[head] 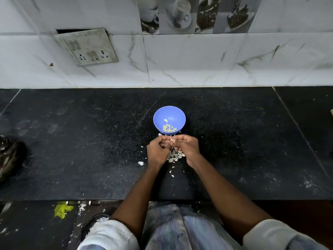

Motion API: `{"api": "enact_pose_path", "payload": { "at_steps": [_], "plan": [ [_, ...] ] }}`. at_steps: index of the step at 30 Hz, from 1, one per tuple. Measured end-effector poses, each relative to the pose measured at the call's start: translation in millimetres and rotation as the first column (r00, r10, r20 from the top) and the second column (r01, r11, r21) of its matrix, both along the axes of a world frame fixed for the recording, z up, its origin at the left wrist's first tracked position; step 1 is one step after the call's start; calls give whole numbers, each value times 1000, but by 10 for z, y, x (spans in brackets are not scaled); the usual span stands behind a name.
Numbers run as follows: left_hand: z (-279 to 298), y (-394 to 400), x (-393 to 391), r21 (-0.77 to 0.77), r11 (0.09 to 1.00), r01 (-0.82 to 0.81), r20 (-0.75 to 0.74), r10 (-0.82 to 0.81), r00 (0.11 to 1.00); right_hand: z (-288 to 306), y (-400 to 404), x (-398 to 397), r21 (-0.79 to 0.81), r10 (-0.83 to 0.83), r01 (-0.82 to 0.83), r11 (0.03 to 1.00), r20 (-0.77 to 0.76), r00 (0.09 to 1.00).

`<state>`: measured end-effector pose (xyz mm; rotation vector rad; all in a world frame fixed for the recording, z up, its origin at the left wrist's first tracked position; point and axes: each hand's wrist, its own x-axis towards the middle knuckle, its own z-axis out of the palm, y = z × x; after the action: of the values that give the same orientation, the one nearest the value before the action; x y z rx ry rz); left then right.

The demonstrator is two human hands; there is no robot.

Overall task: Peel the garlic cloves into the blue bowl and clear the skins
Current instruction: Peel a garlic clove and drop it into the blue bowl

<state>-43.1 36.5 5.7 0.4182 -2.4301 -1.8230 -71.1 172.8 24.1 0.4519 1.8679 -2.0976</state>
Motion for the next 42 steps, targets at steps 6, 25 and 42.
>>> {"api": "enact_pose_path", "payload": {
  "at_steps": [6,25,42],
  "plan": [
    [-18,72,97,-126,986,-112,-83,102,991,-15,63,-18,35,126,-125,991,-31,991],
    [-59,69,25,-223,971,-90,-121,64,991,-1,135,-112,77,230,-226,971,-49,972],
    [-10,91,-116,-352,935,-39,-276,-64,959,-26,93,-205,-198,133,-104,975,143,981]
  ]
}}
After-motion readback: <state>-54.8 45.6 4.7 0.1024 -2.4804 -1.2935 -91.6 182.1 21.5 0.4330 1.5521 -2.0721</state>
